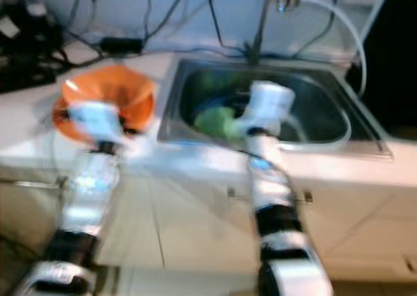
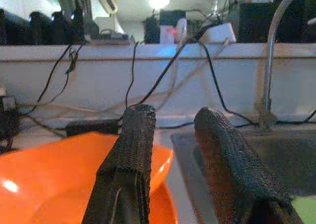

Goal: Kitchen organization

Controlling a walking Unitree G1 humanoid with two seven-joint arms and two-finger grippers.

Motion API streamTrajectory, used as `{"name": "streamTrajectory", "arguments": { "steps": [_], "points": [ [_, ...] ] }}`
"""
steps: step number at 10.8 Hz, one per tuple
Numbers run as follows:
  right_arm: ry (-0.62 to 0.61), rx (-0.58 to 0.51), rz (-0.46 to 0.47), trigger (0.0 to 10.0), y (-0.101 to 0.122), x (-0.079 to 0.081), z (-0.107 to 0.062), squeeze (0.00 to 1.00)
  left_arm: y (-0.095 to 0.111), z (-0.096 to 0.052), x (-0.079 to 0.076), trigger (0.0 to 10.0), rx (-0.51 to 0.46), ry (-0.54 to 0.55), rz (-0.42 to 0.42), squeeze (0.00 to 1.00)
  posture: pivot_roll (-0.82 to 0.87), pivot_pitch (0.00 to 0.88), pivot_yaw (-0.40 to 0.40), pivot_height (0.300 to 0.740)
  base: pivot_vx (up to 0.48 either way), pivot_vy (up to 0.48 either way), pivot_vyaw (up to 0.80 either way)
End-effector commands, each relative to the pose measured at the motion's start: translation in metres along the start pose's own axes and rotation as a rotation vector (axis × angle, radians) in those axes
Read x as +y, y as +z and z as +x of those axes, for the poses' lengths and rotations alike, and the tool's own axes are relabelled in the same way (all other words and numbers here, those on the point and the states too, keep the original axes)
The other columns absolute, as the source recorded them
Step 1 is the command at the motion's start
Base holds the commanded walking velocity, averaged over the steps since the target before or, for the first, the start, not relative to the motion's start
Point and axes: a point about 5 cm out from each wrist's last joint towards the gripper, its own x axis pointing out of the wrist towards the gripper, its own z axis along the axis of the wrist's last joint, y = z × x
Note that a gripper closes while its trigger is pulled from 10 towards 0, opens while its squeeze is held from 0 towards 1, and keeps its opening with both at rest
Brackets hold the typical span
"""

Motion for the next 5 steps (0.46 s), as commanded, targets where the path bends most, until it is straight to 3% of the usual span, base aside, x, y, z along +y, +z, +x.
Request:
{"name": "streamTrajectory", "arguments": {
  "steps": [1, 3, 5],
  "points": [
    [0.029, -0.015, 0.007, 10.0, 0.0028, 0.0115, 0.0026, 0.0, 0.0058, 0.0025, 0.0103, 10.0, -0.025, 0.017, 0.023, 0.0, 0.2, 0.0, -0.035, 0.74, 0.307, 0.0, 0.0],
    [0.021, -0.013, 0.013, 10.0, 0.0019, 0.0102, 0.0017, 0.0, 0.0083, 0.0022, 0.0083, 10.0, -0.036, 0.008, 0.019, 0.0, 0.2, 0.0, -0.033, 0.74, 0.306, 0.0, 0.0],
    [0.015, -0.013, 0.022, 10.0, 0.0016, 0.0091, 0.0017, 0.0, 0.0137, 0.0014, 0.0063, 10.0, -0.059, -0.015, 0.033, 0.0, 0.2, 0.0, -0.032, 0.74, 0.0, 0.0, 0.0]
  ]
}}
